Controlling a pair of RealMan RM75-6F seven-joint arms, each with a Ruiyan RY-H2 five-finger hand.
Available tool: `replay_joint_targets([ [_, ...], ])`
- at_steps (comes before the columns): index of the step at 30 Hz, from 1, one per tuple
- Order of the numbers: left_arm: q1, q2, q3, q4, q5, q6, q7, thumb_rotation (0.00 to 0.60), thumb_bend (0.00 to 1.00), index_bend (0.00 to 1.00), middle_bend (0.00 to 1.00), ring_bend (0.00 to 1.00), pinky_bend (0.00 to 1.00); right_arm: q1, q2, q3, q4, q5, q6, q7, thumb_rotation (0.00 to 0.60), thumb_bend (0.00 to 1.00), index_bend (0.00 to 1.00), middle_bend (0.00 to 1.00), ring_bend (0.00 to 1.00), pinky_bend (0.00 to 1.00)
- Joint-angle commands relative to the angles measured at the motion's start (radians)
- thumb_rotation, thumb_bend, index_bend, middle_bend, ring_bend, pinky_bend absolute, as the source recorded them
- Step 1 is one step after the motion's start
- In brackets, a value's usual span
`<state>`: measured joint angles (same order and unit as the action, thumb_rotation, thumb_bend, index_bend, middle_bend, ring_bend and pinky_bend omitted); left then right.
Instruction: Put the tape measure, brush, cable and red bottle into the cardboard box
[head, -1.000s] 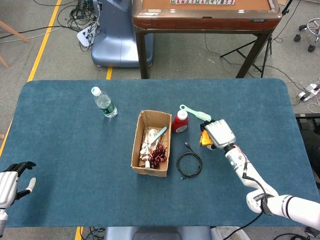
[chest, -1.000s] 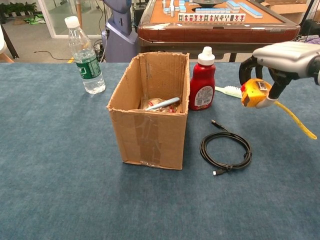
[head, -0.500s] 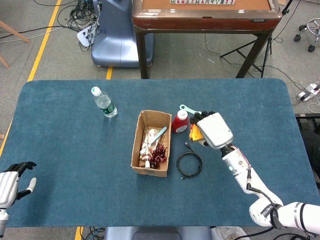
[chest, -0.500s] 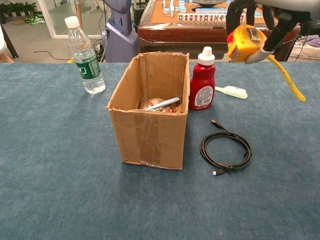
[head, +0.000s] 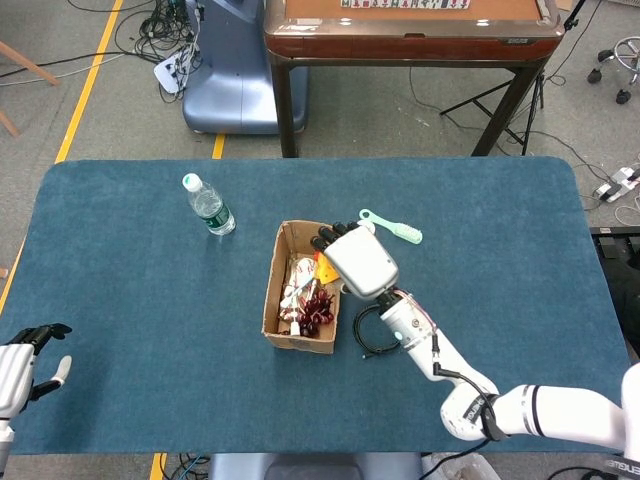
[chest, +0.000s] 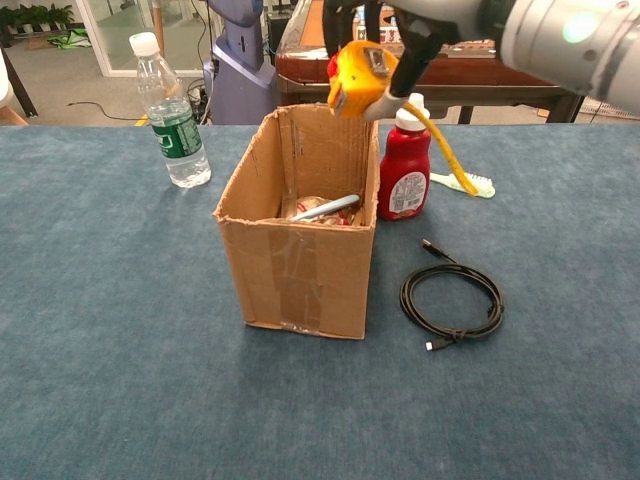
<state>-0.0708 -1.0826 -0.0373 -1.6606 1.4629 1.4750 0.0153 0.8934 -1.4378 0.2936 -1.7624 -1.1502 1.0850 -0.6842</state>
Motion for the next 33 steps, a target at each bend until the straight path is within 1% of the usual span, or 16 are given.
replay_joint_targets([
  [1,0.000,0.002,0.001,0.000,0.000,-0.003,-0.003,0.600,0.35,0.34,0.41,0.35,0.55,0.044,-0.078,0.005,0.069,0.000,-0.010,-0.001,0.600,0.25,0.42,0.52,0.46,0.57],
  [6,0.002,0.007,0.002,-0.004,0.003,0.000,-0.013,0.600,0.35,0.34,0.41,0.35,0.55,0.076,-0.151,0.003,0.140,-0.012,-0.016,0.019,0.600,0.25,0.42,0.49,0.43,0.57],
  [8,0.002,0.009,0.003,-0.004,0.005,0.000,-0.016,0.600,0.35,0.34,0.41,0.35,0.55,0.084,-0.175,0.002,0.165,-0.025,-0.018,0.043,0.600,0.21,0.42,0.46,0.39,0.57],
  [9,0.003,0.009,0.003,-0.005,0.005,0.000,-0.017,0.600,0.35,0.34,0.41,0.35,0.55,0.088,-0.185,0.000,0.176,-0.032,-0.023,0.058,0.600,0.17,0.40,0.43,0.37,0.57],
  [11,0.003,0.010,0.004,-0.006,0.006,0.000,-0.017,0.600,0.35,0.34,0.41,0.35,0.55,0.092,-0.194,-0.003,0.188,-0.034,-0.032,0.074,0.600,0.07,0.31,0.37,0.32,0.55],
  [12,0.003,0.011,0.004,-0.006,0.006,0.000,-0.017,0.600,0.35,0.34,0.41,0.35,0.55,0.094,-0.196,-0.004,0.191,-0.032,-0.036,0.078,0.600,0.03,0.27,0.35,0.30,0.53],
  [13,0.003,0.011,0.004,-0.007,0.006,0.000,-0.018,0.600,0.35,0.34,0.41,0.35,0.55,0.095,-0.197,-0.006,0.194,-0.030,-0.041,0.082,0.600,0.01,0.23,0.34,0.29,0.52],
  [15,0.004,0.011,0.004,-0.008,0.006,0.000,-0.016,0.600,0.35,0.34,0.41,0.35,0.55,0.096,-0.194,-0.010,0.194,-0.025,-0.049,0.083,0.600,0.00,0.17,0.31,0.27,0.51],
  [17,0.004,0.011,0.005,-0.008,0.005,-0.001,-0.015,0.600,0.35,0.34,0.41,0.35,0.55,0.094,-0.185,-0.015,0.188,-0.019,-0.054,0.079,0.600,0.00,0.13,0.27,0.24,0.49],
  [22,0.003,0.010,0.006,-0.006,0.003,-0.006,-0.009,0.600,0.35,0.34,0.41,0.35,0.55,0.083,-0.154,-0.022,0.160,-0.008,-0.053,0.074,0.600,0.00,0.11,0.21,0.21,0.47],
  [26,0.003,0.008,0.004,-0.004,0.000,-0.006,-0.006,0.600,0.35,0.34,0.41,0.35,0.55,0.062,-0.116,-0.027,0.124,-0.030,-0.016,0.068,0.600,0.00,0.11,0.20,0.21,0.47],
  [33,0.000,0.005,0.002,-0.001,-0.007,-0.012,-0.002,0.600,0.35,0.34,0.41,0.35,0.55,-0.008,0.013,-0.016,0.018,-0.053,0.084,0.043,0.600,0.00,0.11,0.20,0.21,0.47],
])
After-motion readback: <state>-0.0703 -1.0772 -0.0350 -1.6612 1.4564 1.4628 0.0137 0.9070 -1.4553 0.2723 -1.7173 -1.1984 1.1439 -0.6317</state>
